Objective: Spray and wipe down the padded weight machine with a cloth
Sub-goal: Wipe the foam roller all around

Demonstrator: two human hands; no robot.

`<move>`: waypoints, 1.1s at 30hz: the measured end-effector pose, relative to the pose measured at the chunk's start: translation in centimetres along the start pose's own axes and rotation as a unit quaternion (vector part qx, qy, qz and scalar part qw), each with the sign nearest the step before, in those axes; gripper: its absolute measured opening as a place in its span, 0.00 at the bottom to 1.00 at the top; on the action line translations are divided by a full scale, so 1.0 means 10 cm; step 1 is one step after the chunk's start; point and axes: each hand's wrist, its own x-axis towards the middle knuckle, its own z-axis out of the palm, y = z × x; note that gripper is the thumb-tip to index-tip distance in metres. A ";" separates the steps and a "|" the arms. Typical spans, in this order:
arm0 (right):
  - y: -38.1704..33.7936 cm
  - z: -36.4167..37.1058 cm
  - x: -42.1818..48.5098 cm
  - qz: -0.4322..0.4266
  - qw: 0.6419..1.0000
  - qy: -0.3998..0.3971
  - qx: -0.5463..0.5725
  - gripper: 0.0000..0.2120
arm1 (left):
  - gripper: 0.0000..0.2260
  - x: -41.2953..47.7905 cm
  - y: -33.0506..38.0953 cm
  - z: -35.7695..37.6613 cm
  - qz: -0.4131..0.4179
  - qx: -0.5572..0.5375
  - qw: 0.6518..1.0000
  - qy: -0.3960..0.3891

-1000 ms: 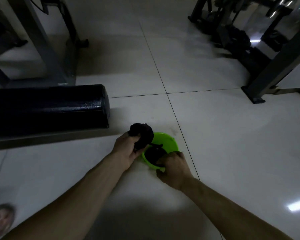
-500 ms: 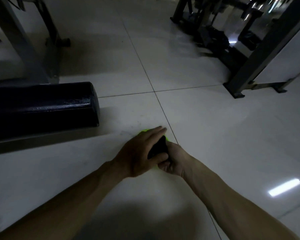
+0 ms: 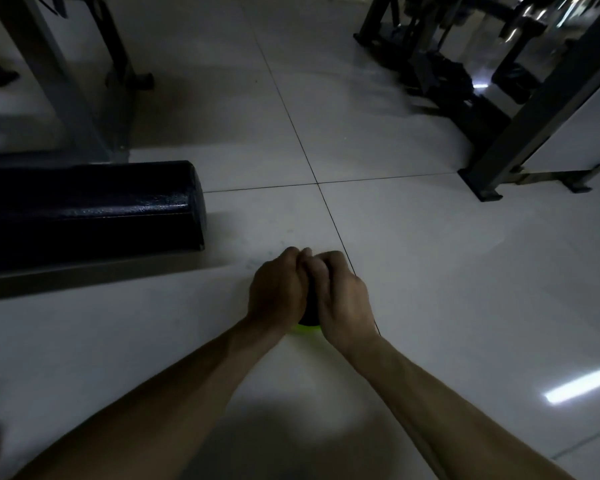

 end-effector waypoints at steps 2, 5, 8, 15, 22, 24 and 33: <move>0.11 -0.01 0.02 -0.057 0.996 -0.011 -0.066 0.25 | 0.18 0.10 0.02 0.01 -0.107 -0.091 0.989 -0.051; 0.19 -0.04 0.08 -0.089 0.992 -0.003 -0.086 0.25 | 0.18 0.17 0.07 -0.01 -0.261 -0.286 0.915 -0.114; 0.17 0.02 0.20 -0.005 0.999 0.035 -0.038 0.21 | 0.20 0.18 0.19 -0.04 -0.283 -0.310 0.905 -0.069; -0.07 -0.13 0.42 0.447 0.750 -0.135 0.468 0.26 | 0.18 0.07 -0.01 0.04 0.321 0.104 0.936 0.094; -0.30 -0.43 0.55 0.386 0.766 -0.177 0.482 0.31 | 0.23 0.40 0.18 -0.18 0.438 0.169 0.874 0.124; -0.36 -0.46 0.56 0.357 0.801 -0.146 0.457 0.29 | 0.24 0.53 0.27 -0.23 0.436 0.132 0.883 0.115; -0.27 -0.34 0.59 0.191 0.962 0.006 0.198 0.34 | 0.10 0.63 0.22 -0.17 0.381 0.212 0.894 0.109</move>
